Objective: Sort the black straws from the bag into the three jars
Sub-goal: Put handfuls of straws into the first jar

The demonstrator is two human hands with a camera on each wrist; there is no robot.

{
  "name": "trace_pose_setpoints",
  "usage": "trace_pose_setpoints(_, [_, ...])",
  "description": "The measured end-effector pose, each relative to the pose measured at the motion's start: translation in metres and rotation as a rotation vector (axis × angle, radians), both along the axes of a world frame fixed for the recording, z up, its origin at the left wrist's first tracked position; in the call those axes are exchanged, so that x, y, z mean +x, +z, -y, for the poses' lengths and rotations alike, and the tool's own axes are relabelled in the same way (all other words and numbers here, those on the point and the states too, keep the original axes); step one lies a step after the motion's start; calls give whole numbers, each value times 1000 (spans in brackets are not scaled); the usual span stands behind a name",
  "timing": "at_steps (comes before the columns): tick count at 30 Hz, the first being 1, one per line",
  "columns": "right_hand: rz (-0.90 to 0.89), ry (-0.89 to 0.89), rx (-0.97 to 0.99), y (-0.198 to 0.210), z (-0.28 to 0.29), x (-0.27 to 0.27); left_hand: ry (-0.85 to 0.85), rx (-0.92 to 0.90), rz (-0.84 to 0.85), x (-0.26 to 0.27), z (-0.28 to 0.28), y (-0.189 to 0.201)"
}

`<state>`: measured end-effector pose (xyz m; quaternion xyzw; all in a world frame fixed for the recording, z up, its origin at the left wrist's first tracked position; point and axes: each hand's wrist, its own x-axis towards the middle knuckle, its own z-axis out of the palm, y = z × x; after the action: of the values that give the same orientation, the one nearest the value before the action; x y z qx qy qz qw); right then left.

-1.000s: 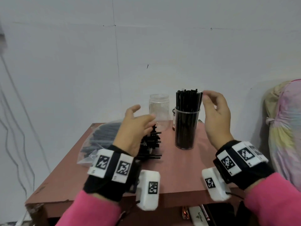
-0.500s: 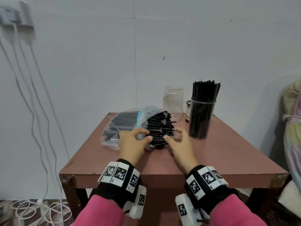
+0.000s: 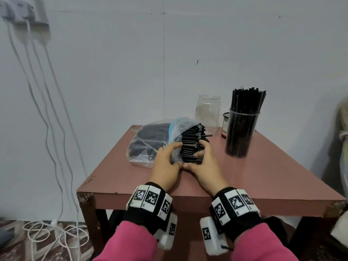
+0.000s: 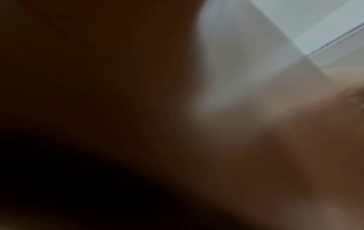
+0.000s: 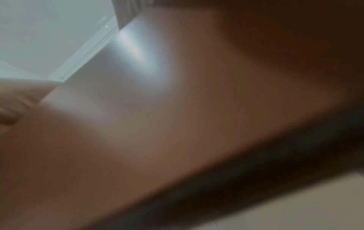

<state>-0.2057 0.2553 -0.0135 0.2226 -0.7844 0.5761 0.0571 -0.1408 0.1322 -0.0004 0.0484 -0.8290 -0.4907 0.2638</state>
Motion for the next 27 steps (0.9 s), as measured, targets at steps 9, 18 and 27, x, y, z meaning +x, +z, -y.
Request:
trace_pose_setpoints(9, [27,-83,-175,-6,-2,-5,45,19,-33,-5,-1,-6])
trace_pose_setpoints(18, [24,9,-101,-4,5,-4,-24,-68,34,-5,0,-6])
trace_pose_setpoints(27, [149,-292,-418,-7,-7,-11,60,-4,6,-8,1,-7])
